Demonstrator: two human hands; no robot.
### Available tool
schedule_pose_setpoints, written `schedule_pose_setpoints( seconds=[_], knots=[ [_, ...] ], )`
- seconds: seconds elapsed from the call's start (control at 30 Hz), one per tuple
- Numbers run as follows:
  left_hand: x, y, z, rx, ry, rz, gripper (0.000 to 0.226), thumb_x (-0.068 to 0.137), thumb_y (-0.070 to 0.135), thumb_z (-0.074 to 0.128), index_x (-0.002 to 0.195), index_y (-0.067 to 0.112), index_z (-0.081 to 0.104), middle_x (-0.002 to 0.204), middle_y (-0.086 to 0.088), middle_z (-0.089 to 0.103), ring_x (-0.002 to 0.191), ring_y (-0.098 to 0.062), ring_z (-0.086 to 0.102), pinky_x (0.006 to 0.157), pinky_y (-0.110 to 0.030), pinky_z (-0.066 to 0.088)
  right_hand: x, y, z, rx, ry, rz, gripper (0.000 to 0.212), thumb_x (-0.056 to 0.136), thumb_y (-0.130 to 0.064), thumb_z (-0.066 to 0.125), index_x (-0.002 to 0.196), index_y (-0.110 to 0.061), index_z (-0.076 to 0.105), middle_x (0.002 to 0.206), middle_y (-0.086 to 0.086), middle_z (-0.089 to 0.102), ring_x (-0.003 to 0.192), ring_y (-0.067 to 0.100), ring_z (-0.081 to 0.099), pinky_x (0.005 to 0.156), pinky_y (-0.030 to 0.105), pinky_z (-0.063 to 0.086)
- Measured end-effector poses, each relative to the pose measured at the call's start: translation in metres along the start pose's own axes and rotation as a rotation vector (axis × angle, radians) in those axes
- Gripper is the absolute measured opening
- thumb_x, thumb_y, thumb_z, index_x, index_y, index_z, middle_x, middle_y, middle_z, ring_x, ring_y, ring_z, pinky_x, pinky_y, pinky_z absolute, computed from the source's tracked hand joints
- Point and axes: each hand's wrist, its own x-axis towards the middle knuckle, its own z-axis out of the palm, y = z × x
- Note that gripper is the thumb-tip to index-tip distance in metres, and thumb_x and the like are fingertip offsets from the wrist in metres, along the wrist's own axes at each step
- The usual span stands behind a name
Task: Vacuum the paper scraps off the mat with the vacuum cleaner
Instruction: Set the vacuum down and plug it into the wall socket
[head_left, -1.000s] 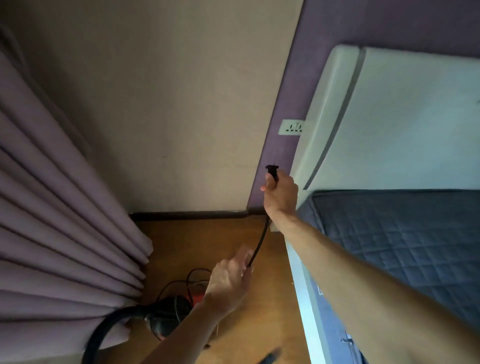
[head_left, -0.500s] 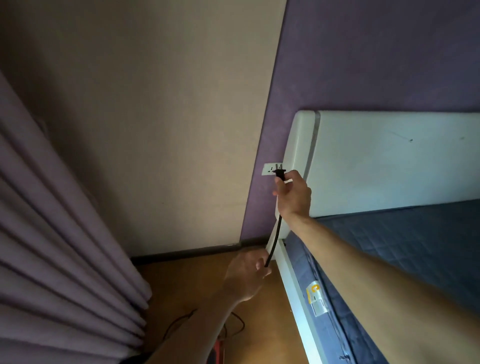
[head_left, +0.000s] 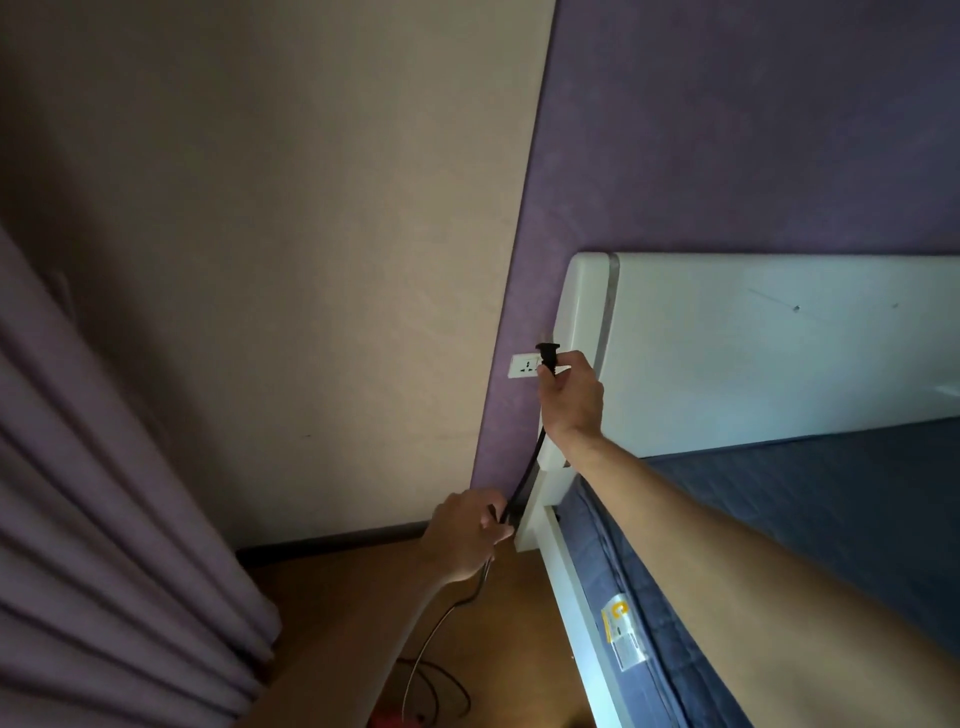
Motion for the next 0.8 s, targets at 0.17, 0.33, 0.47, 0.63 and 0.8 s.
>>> schedule_pose_setpoints(
  seconds=[0.17,0.33,0.47,0.63,0.8],
  knots=[
    [0.039,-0.005,0.019,0.009,-0.023,-0.052,0.008,0.096,0.025,0.063,0.093,0.019,0.059,0.095,-0.008,0.071,0.078,-0.012,0.068,0.063,-0.011,0.046,0.034,0.031,0.010,-0.013,-0.002,-0.008,0.022,0.100,-0.022,0.054,0.118,-0.009,0.058,0.098,0.010,0.069,0.085,0.021,0.065,0.069,0.025,0.048],
    [0.093,-0.011,0.046,0.009,-0.016,-0.121,0.023,0.097,0.027,0.060,0.114,0.012,0.063,0.103,-0.007,0.070,0.083,-0.010,0.064,0.064,-0.008,0.042,0.086,0.069,0.028,-0.068,-0.015,0.004,0.021,0.099,-0.023,0.056,0.114,-0.008,0.061,0.097,0.013,0.072,0.089,0.028,0.068,0.077,0.038,0.057],
    [0.140,-0.020,0.064,0.027,-0.013,-0.166,0.021,0.096,0.029,0.063,0.103,0.009,0.065,0.096,-0.007,0.070,0.085,-0.017,0.067,0.067,-0.011,0.044,0.130,0.102,0.052,-0.128,-0.064,-0.005,0.024,0.099,-0.022,0.056,0.116,-0.006,0.062,0.099,0.013,0.072,0.090,0.029,0.068,0.073,0.035,0.054],
    [0.184,-0.040,0.085,-0.008,-0.009,-0.251,0.015,0.096,0.028,0.062,0.092,0.014,0.061,0.088,-0.003,0.066,0.079,-0.013,0.064,0.074,-0.022,0.052,0.169,0.143,0.094,-0.184,-0.094,-0.030,0.026,0.099,-0.025,0.055,0.115,-0.006,0.064,0.096,0.013,0.072,0.088,0.031,0.068,0.073,0.041,0.057],
    [0.210,-0.069,0.110,-0.094,0.023,-0.363,0.022,0.094,0.026,0.065,0.076,0.028,0.052,0.076,0.011,0.057,0.071,-0.002,0.059,0.061,-0.010,0.043,0.185,0.178,0.135,-0.225,-0.145,0.033,0.026,0.100,-0.024,0.051,0.117,-0.008,0.063,0.098,0.012,0.068,0.091,0.030,0.065,0.077,0.046,0.057]
  ],
)
